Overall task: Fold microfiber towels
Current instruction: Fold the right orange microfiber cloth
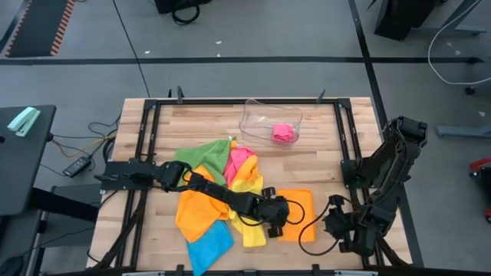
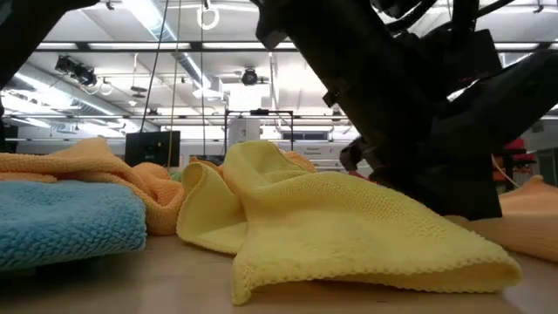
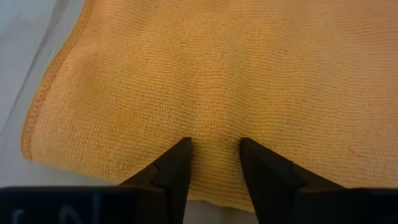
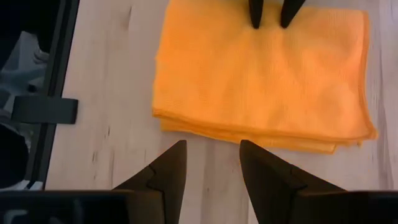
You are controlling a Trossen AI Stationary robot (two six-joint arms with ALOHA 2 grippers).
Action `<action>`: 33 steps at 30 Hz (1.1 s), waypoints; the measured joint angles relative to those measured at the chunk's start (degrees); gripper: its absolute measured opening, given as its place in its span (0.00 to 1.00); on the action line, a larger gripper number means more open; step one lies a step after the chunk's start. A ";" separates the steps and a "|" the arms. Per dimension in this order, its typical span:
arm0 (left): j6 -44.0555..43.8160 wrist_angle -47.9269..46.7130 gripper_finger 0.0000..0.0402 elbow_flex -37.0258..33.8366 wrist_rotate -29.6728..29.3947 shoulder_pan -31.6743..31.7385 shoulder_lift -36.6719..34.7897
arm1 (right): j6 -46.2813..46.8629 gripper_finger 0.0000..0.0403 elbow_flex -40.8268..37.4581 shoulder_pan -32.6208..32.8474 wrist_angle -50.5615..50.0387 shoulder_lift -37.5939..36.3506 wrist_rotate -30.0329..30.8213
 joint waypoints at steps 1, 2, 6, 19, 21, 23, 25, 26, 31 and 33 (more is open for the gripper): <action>0.05 0.28 0.38 -0.10 0.01 -0.21 -0.37 | 0.02 0.39 0.00 0.00 0.03 0.00 0.02; 0.78 0.16 0.38 -0.16 0.01 -0.27 -0.56 | 0.04 0.39 0.00 0.00 0.11 0.00 0.04; 3.28 0.49 0.39 -0.28 0.13 -0.52 -1.35 | -0.01 0.39 -0.02 0.00 1.93 0.02 0.22; 13.86 0.93 0.34 -0.15 0.38 -1.17 -3.17 | -22.85 0.41 -0.02 -0.83 27.19 12.19 12.15; 14.68 0.87 0.34 -0.15 0.53 -1.46 -3.36 | -23.50 0.44 -0.02 -1.05 29.84 15.03 12.17; 15.82 0.84 0.34 -0.15 0.59 -1.54 -3.68 | -24.44 0.47 -0.02 -1.73 32.69 17.80 11.96; 16.85 0.95 0.34 -0.15 0.66 -1.82 -3.99 | -25.36 0.50 -0.02 -2.71 35.45 20.31 11.96; 17.57 1.12 0.34 -0.15 0.66 -1.83 -4.10 | -26.01 0.51 0.01 -3.08 36.39 21.38 12.00; 18.27 0.83 0.34 -0.15 0.71 -1.94 -4.22 | -29.68 0.53 1.40 -4.24 36.80 25.86 13.14; 18.28 0.34 0.33 -0.15 0.69 -1.92 -4.28 | -30.90 0.52 1.95 -4.42 36.83 27.33 14.06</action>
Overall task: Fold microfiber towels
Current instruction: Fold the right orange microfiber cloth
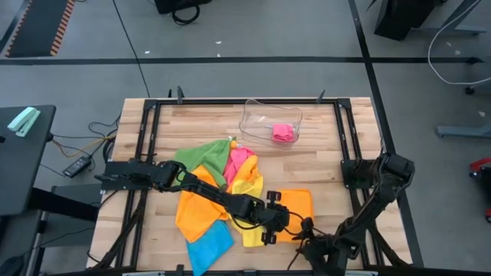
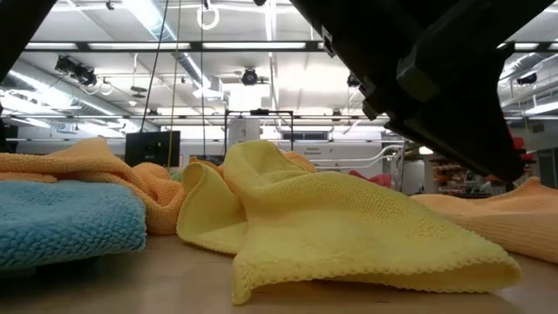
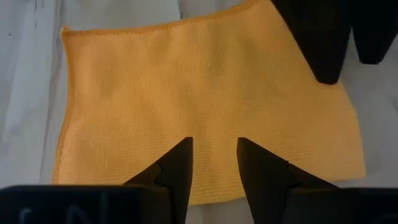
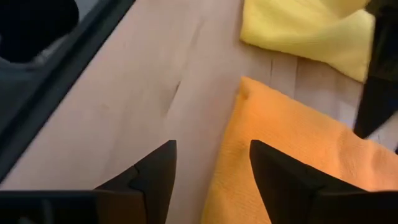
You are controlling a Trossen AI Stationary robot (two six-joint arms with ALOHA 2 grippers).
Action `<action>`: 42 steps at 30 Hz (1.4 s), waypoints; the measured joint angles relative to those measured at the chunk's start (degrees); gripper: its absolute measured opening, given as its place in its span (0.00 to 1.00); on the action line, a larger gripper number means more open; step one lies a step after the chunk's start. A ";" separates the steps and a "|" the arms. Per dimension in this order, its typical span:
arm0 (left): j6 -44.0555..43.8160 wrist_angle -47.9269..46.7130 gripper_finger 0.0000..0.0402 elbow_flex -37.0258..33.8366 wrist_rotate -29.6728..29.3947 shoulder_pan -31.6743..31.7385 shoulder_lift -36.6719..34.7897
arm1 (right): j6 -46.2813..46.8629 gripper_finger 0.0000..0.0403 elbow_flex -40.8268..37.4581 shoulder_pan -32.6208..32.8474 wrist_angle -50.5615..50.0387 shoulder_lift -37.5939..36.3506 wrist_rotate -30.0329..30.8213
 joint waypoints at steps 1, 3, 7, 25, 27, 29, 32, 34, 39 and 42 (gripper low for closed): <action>0.00 -0.43 0.33 0.00 0.00 0.01 -0.01 | -0.19 0.52 0.09 -0.08 -0.67 0.58 0.53; 0.00 -1.03 0.32 0.00 0.01 0.01 -0.01 | 0.43 0.50 0.13 -0.10 -2.01 1.28 1.17; 0.00 -1.11 0.31 0.02 0.00 0.01 -0.01 | 2.68 0.45 0.30 -0.06 -5.52 1.25 1.78; 2.81 -3.15 0.31 0.17 -0.01 -0.89 -1.06 | 6.70 0.02 0.04 -0.11 -8.39 -3.56 -4.11; 2.84 -3.53 0.30 0.17 0.01 -0.93 -1.29 | 6.81 0.02 0.04 -0.10 -8.20 -5.39 -5.96; 2.82 -3.71 0.30 0.15 0.04 -1.11 -1.30 | 6.87 0.02 0.04 -0.11 -7.39 -7.41 -7.95; 3.62 -4.99 0.31 0.15 0.03 -1.29 -1.46 | 7.73 0.01 0.04 -0.13 -6.18 -10.63 -11.68; 3.89 -7.18 0.31 0.09 0.03 -1.46 -1.94 | 9.01 0.01 0.04 -0.13 -6.44 -12.46 -13.46; 4.39 -4.73 0.30 0.09 0.15 -1.52 -2.13 | 11.34 0.01 0.06 -0.16 -8.66 -16.24 -13.88; 5.41 -2.89 0.30 0.13 0.03 -1.48 -2.02 | 12.84 0.01 0.06 -0.74 -11.52 -16.52 -14.25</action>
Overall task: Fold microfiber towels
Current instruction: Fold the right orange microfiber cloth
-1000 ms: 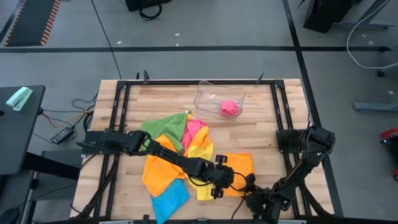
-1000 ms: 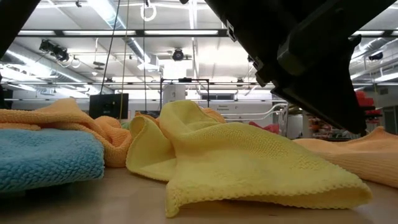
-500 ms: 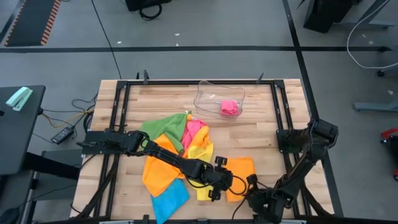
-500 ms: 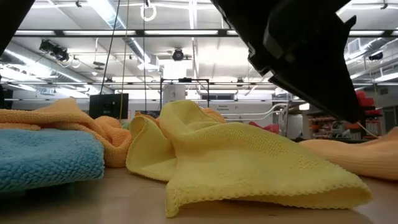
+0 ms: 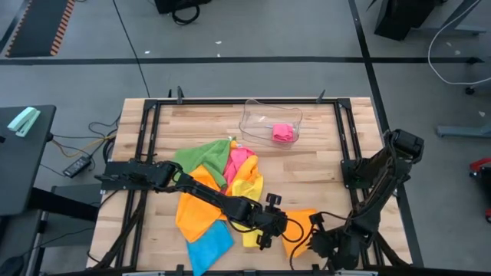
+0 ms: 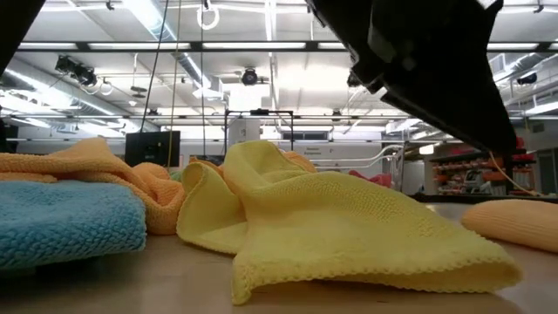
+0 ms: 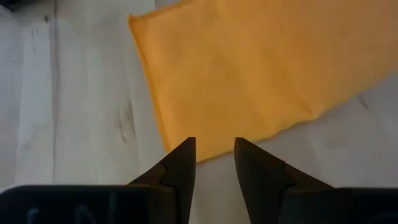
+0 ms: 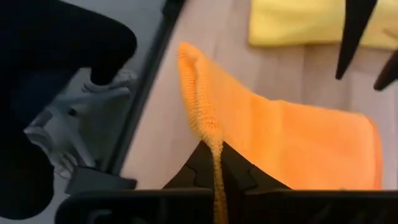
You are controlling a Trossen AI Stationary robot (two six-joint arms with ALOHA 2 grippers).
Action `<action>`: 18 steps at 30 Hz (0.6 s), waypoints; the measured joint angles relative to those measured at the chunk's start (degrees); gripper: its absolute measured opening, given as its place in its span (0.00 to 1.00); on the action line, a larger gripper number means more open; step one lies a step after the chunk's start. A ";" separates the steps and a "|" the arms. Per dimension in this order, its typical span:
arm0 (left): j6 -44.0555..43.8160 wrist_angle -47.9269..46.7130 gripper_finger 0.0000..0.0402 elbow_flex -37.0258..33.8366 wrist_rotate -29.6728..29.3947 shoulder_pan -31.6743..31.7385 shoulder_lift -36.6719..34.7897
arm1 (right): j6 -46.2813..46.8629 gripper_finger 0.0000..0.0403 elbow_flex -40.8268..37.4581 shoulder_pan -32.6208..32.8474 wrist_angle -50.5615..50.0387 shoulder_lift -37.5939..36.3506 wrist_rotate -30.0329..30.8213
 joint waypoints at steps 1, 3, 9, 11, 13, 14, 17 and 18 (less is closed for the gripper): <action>0.41 -0.03 0.30 -0.01 -0.01 0.00 0.12 | 0.59 0.01 0.00 -0.27 -0.97 0.00 -0.46; 1.15 1.13 0.30 -0.07 0.01 0.00 0.31 | 1.49 0.01 0.00 -0.98 -1.91 0.18 -1.82; 1.05 10.42 0.30 -3.46 3.67 -0.51 0.25 | 2.08 0.01 0.00 -1.79 -2.97 0.26 -2.48; 1.00 13.84 0.29 -5.75 4.66 -1.05 0.30 | 3.20 0.01 0.00 -1.74 -3.57 0.26 -2.50; 0.12 16.14 0.28 -7.71 4.72 -1.68 0.30 | 4.34 0.01 0.00 -1.77 -4.32 0.26 -2.50; -0.39 17.59 0.28 -8.77 4.73 -1.95 0.30 | 4.43 0.01 0.00 -1.81 -4.34 0.26 -2.49; -2.86 25.31 0.27 -11.64 4.77 -2.68 0.37 | 4.37 0.01 0.00 -1.80 -4.16 0.26 -2.47; -3.40 28.99 0.27 -12.77 4.73 -2.84 0.37 | 4.36 0.01 0.00 -1.99 -4.16 0.26 -2.48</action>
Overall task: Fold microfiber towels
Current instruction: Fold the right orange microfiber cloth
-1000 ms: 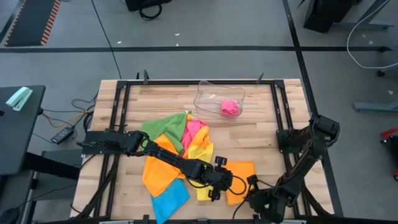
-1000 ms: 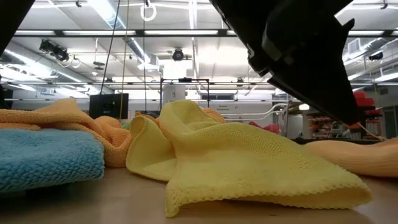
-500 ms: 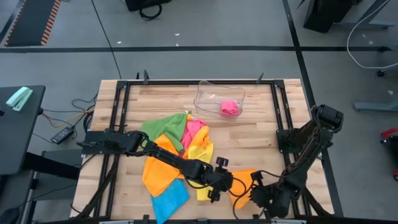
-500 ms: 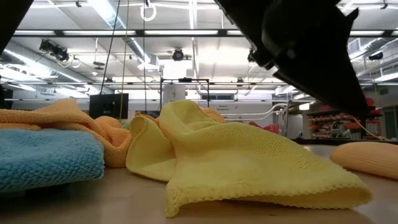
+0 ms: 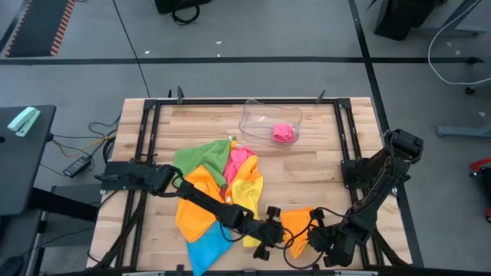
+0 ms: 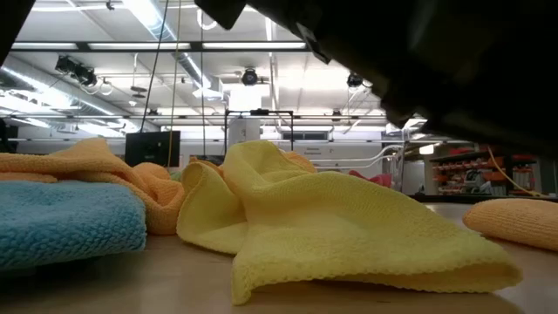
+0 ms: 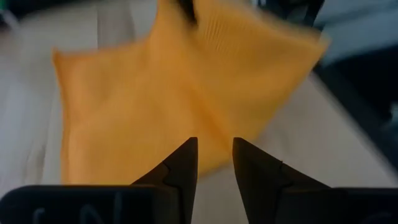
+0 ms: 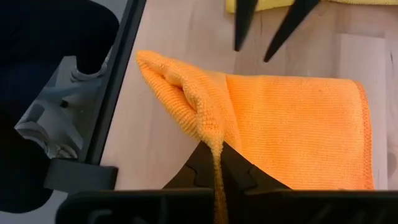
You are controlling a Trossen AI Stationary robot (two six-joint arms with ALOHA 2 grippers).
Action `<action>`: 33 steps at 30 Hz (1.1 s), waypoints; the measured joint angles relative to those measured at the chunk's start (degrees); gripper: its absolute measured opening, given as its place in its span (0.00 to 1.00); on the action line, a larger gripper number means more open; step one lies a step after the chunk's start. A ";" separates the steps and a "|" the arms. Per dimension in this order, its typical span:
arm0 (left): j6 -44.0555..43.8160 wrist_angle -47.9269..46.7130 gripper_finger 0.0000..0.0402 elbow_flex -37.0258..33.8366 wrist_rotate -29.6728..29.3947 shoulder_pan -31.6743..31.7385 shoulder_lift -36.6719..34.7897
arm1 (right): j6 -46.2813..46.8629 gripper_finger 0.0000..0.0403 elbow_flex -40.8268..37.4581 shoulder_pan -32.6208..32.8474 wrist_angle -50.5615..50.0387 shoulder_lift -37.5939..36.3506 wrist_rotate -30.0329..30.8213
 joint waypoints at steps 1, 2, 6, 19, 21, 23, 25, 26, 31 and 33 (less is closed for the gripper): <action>-0.63 2.81 0.27 -1.07 -0.08 -0.15 0.00 | -0.02 0.01 0.00 -0.33 -0.04 0.00 -0.07; -1.06 4.75 0.27 -2.07 -0.32 -0.22 0.00 | 0.04 0.01 0.00 -0.69 -0.22 0.00 -0.10; -2.13 6.63 0.26 -4.57 -2.42 0.12 0.00 | 2.45 0.01 0.00 -2.56 -2.14 0.00 0.03; -1.14 -2.91 0.22 -4.06 -5.73 0.57 -0.86 | 6.38 0.01 -6.66 -8.49 -1.37 0.02 0.18; -1.13 -4.08 0.21 -3.64 -6.00 0.57 -1.86 | 6.11 0.01 -7.65 -9.24 -0.18 0.02 0.12; -1.13 -4.82 0.20 -3.51 -6.11 0.61 -2.88 | 5.90 0.01 -8.26 -9.93 0.41 0.04 -0.10; -0.97 -5.15 0.19 -3.50 -6.09 0.60 -3.34 | 5.55 0.01 -8.39 -10.60 0.74 0.04 -0.89; -0.78 -5.20 0.19 -3.52 -6.08 0.53 -3.37 | 5.21 0.01 -8.41 -10.92 0.70 0.04 -1.01; 0.61 -5.40 0.17 -3.58 -6.00 -0.03 -3.37 | 3.58 0.03 -8.41 -11.05 0.70 0.02 -1.36; 1.77 -5.19 0.17 -3.58 -5.85 -0.37 -3.37 | 3.37 0.07 -8.41 -11.05 0.77 0.02 -1.42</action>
